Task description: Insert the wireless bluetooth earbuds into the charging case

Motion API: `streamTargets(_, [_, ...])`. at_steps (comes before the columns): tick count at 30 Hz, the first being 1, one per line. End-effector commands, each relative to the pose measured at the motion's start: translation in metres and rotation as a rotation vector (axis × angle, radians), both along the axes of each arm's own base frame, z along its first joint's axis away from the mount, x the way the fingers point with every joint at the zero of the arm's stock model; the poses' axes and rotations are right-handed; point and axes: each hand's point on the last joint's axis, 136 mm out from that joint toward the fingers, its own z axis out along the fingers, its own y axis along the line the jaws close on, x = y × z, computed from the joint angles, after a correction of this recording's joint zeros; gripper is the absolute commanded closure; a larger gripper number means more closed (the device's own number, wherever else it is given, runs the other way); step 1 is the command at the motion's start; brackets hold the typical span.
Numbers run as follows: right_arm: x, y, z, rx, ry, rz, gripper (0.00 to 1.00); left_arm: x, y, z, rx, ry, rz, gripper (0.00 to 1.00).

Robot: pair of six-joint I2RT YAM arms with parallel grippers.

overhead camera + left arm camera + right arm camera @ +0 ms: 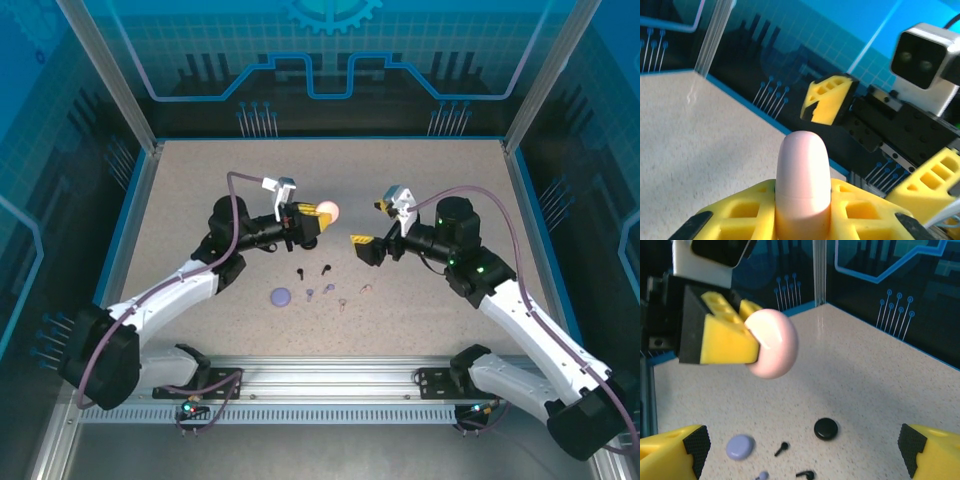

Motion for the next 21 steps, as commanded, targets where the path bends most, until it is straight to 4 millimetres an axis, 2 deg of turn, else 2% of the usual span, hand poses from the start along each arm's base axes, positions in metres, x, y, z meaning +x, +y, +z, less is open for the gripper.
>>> streamTargets(1, [-0.003, 0.007, 0.046, 0.172, -0.069, 0.057, 0.00, -0.015, 0.009, 0.049, -0.091, -0.280, 0.028, 0.88])
streamTargets(4, [0.000, 0.012, 0.053, 0.198, -0.066, 0.078, 0.00, -0.020, 0.012, 0.054, -0.093, -0.338, 0.034, 0.90])
streamTargets(5, [-0.001, 0.014, 0.069, 0.212, -0.089, 0.092, 0.00, -0.022, 0.012, 0.055, -0.092, -0.357, 0.034, 0.90])
streamTargets(6, [0.000, 0.016, 0.073, 0.215, -0.091, 0.105, 0.00, -0.024, 0.013, 0.056, -0.089, -0.372, 0.035, 0.91])
streamTargets(14, [0.003, 0.038, 0.085, 0.175, -0.107, 0.180, 0.01, -0.031, 0.016, 0.062, -0.094, -0.456, 0.038, 0.96])
streamTargets(16, [0.001, 0.044, 0.086, 0.170, -0.109, 0.213, 0.05, -0.031, 0.016, 0.063, -0.093, -0.464, 0.041, 0.96])
streamTargets(19, [-0.006, 0.052, 0.087, 0.168, -0.107, 0.280, 0.19, -0.032, 0.015, 0.063, -0.093, -0.469, 0.034, 0.97])
streamTargets(21, [-0.012, 0.055, 0.087, 0.153, -0.108, 0.331, 0.23, -0.033, 0.014, 0.061, -0.088, -0.466, 0.020, 0.99])
